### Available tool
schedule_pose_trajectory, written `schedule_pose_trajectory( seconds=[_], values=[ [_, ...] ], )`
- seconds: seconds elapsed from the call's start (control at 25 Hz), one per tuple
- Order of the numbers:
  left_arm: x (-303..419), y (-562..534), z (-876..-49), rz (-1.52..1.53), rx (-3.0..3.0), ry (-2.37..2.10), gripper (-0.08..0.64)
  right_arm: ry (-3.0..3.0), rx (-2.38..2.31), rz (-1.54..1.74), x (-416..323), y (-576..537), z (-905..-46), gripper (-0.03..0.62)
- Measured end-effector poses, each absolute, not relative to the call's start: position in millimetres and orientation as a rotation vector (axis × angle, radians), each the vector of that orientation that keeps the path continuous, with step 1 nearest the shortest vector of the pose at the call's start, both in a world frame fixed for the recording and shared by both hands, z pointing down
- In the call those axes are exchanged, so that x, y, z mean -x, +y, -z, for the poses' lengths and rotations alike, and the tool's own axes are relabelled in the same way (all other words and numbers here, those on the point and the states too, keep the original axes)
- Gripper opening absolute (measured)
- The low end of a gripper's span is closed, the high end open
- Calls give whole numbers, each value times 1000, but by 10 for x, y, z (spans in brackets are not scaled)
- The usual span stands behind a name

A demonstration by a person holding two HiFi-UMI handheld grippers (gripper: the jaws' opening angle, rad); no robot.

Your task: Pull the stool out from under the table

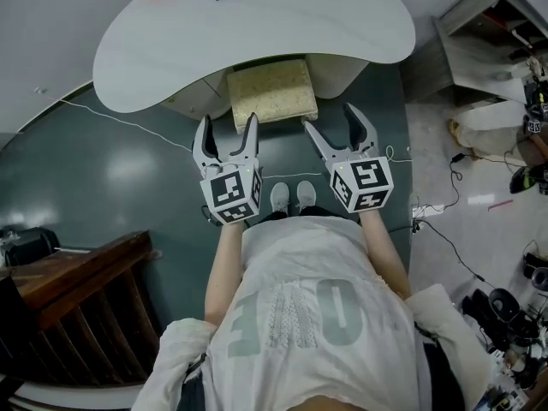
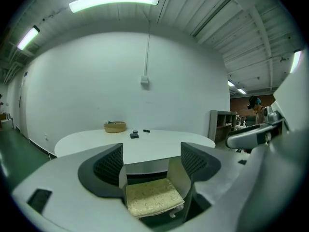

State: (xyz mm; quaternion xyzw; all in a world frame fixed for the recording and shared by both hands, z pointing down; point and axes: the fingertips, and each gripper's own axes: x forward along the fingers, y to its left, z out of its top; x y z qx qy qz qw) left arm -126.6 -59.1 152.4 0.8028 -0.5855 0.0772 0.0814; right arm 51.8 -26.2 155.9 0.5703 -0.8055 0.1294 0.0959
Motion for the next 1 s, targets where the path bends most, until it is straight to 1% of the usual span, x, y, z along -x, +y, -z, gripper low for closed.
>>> schedule_pose_trajectory(
  seconds=[0.28,0.48,0.6,0.72,0.88,1.0],
  values=[
    [1340,-856,-1819,-230,-2324,-1731,345,-2334,-1699,-388,-709,-550,-1753,344],
    [1322,-1295,-2347,-277,-2339,-1716,345,-2299,-1710,-409,-879,-990,-2260,345],
    [1269,-1512,-2912,-317,-2335,-1700,345,-2274,-1690,-425,-953,-1218,-2798,344],
    [1243,-1600,-3677,-349,-2282,-1684,345,-2242,-1654,-466,-1015,-1355,-3525,344],
    [1313,-1754,-4713,-362,-2210,-1692,345,-2216,-1617,-477,-1043,-1619,-4533,344],
    [1374,-1707,-5301,-391,-2181,-1685,345,-2193,-1616,-501,-1077,-1656,-5115,344]
  ],
)
